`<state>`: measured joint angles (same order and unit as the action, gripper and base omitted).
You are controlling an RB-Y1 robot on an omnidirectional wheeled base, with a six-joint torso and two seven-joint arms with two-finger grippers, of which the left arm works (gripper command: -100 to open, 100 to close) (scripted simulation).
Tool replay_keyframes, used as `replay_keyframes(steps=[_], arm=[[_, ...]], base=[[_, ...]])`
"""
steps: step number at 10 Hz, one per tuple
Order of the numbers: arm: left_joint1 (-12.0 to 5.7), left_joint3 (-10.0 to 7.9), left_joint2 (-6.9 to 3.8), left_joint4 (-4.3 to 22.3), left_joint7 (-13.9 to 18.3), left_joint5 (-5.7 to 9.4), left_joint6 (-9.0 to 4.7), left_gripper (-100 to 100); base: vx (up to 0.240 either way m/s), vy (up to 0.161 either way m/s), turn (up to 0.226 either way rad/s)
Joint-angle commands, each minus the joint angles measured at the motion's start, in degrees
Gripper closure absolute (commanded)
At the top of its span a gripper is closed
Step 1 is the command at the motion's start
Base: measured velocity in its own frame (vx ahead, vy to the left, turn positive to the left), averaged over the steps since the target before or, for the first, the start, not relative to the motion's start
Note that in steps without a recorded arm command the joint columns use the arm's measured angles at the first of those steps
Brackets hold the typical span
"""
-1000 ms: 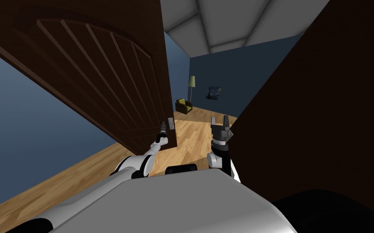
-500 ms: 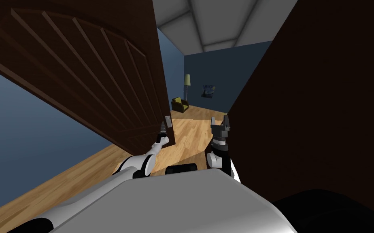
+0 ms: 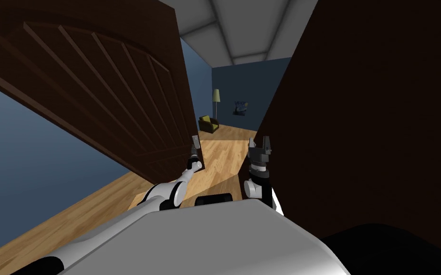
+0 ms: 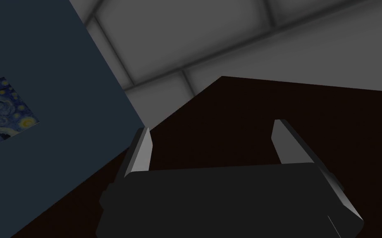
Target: Push the door open
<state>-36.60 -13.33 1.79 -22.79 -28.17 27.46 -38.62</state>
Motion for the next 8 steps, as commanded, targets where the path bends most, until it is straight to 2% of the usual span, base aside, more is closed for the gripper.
replay_keyframes(steps=[1, 3, 4, 5, 7, 8], arm=[[0.09, -0.05, -1.91, -0.01, 0.14, 0.01, -0.08, -100], [0.18, -0.1, -3.05, -0.03, 0.3, 0.03, -0.16, -100], [0.18, -0.1, -3.05, -0.03, 0.3, 0.03, -0.16, -100], [0.29, -0.16, -3.56, -0.04, 0.47, 0.04, -0.25, -100], [0.39, -0.21, -3.33, -0.06, 0.64, 0.06, -0.34, -100], [0.46, -0.25, -2.78, -0.07, 0.75, 0.07, -0.4, -100]], base=[[0.083, 0.029, -0.02], [0.214, 0.086, -0.027], [0.165, 0.037, -0.005], [0.175, 0.014, -0.032], [0.249, 0.03, -0.032], [0.233, 0.054, -0.027]])
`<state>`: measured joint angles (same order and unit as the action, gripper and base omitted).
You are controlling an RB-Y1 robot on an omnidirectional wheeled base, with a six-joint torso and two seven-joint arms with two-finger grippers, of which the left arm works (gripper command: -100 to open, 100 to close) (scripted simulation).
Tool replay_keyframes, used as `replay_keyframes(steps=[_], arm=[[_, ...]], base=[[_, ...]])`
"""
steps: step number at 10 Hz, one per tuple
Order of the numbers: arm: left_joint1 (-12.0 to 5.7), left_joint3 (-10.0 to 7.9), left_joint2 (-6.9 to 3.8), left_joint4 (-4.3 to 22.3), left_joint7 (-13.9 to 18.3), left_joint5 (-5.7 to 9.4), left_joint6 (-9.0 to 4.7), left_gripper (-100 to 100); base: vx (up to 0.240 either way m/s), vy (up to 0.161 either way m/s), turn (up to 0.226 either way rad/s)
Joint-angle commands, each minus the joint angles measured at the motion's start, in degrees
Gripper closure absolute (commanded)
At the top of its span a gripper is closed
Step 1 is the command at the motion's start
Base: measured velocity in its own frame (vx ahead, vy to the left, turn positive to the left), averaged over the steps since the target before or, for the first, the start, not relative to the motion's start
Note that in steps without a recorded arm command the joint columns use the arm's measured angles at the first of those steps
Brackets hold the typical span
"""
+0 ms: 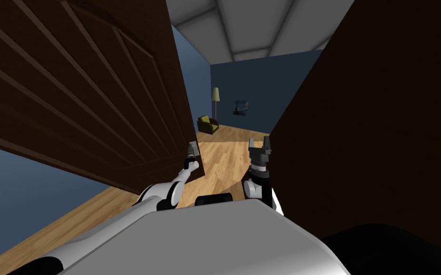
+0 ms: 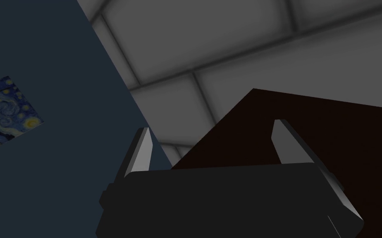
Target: Push the door open
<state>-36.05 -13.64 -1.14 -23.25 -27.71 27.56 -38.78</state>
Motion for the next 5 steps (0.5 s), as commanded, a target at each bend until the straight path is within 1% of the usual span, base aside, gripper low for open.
replay_keyframes(steps=[1, 2, 3, 5], arm=[[-0.02, 0.02, 1.11, 0.38, 0.4, -0.03, -0.29, -100], [-0.54, 0.0, 0.53, 1.08, 0.32, 0.01, -0.41, -100], [-0.54, 0.0, 0.53, 1.08, 0.32, 0.01, -0.41, 100], [-0.54, 0.0, 0.53, 1.08, 0.32, 0.01, -0.41, 100]], base=[[0.228, 0.056, -0.035], [0.096, 0.024, -0.01], [-0.011, -0.003, 0.011], [-0.033, -0.009, -0.003]])
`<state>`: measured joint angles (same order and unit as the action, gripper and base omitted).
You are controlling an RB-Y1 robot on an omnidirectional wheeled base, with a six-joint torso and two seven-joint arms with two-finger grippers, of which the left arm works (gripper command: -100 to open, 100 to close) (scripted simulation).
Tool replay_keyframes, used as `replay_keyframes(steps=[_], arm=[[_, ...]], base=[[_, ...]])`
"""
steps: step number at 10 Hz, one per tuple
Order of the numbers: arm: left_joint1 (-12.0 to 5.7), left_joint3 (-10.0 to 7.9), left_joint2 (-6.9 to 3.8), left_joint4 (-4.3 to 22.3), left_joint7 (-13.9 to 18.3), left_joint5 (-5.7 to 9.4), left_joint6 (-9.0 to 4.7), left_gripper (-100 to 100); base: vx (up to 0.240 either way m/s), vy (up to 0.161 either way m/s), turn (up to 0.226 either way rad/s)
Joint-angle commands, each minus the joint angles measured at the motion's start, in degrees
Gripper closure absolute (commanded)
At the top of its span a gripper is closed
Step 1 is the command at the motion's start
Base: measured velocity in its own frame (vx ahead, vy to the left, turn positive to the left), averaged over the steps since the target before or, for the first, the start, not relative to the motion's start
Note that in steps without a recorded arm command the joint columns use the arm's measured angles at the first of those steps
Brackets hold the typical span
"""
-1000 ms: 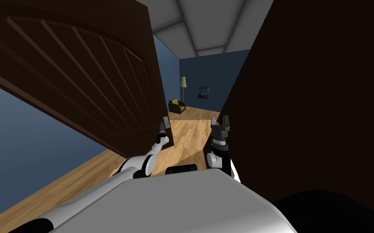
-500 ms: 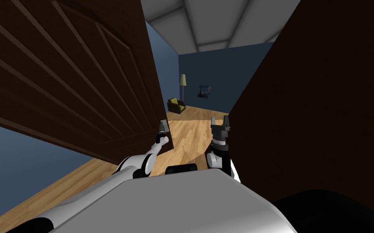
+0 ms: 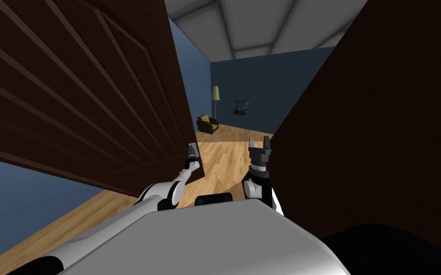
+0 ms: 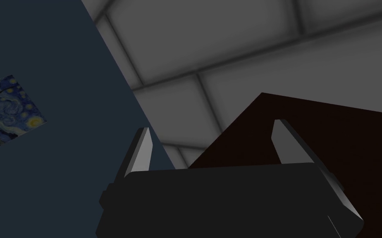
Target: Push the door open
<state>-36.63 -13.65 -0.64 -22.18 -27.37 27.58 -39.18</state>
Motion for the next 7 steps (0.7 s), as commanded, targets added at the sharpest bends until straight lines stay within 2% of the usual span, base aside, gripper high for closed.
replay_keyframes(steps=[1, 3, 4, 5, 6, 7], arm=[[0.03, 0.02, 0.03, 0.01, -0.02, -0.01, -0.01, 100], [0.03, 0.02, 0.03, 0.01, -0.02, -0.01, -0.01, 100], [0.15, -0.83, -0.88, 0.32, -0.67, 0.8, -0.18, 100], [0.09, -1.25, -1.28, 0.39, -1.01, 1.2, -0.35, 100], [0.09, -1.25, -1.28, 1.26, -1.01, 1.2, -0.35, 100], [0.09, -1.25, -1.28, 0.39, -1.01, 1.2, -0.35, 100]], base=[[-0.022, -0.005, 0.001], [-0.006, -0.001, 0.0], [0.094, -0.04, 0.01], [0.165, -0.052, 0.04], [0.135, -0.039, 0.031], [0.065, -0.009, 0.021]])
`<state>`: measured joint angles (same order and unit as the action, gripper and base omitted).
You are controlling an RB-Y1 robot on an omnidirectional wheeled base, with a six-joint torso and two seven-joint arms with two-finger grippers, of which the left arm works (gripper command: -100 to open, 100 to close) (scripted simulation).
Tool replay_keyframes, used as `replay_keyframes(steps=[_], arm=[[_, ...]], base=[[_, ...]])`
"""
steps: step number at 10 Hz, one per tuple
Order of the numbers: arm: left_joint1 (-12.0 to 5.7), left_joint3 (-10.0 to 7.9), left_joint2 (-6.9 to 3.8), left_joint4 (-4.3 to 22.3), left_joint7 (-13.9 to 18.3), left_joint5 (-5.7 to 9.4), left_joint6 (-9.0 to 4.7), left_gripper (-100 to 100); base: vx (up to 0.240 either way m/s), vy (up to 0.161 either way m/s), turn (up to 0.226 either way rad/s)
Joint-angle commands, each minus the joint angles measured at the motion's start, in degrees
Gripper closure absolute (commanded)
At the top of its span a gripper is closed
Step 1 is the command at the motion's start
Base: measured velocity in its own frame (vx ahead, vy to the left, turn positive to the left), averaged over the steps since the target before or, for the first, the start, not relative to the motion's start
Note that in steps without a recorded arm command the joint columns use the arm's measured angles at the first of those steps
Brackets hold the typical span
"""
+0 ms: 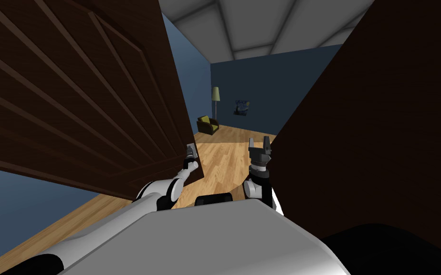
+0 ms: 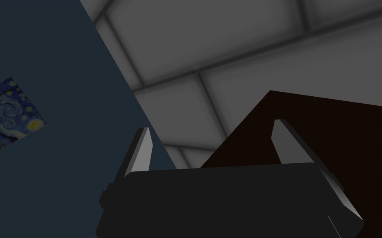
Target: Push the door open
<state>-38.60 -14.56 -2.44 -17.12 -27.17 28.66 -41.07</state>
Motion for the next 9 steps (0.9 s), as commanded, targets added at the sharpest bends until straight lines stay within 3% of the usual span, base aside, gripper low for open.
replay_keyframes(steps=[1, 2, 3, 4, 5, 9], arm=[[2.06, -0.35, 0.52, -2.86, -1.21, 0.12, 1.54, 100], [2.06, -0.35, 0.52, -4.68, -1.21, 0.12, 1.54, 100], [1.94, -1.37, -0.19, -4.51, -2.02, 1.09, 1.15, 100], [1.94, -1.37, -0.19, -2.82, -2.02, 1.09, 1.15, 100], [1.94, -1.37, -0.19, -4.51, -2.02, 1.09, 1.15, 100], [1.73, -3.06, -0.8, -4.82, -3.37, 2.68, 0.51, 100]], base=[[0.024, 0.014, -0.013], [-0.008, 0.013, -0.012], [0.103, -0.045, 0.013], [0.138, -0.059, 0.028], [0.065, -0.019, 0.053], [0.143, -0.033, 0.033]])
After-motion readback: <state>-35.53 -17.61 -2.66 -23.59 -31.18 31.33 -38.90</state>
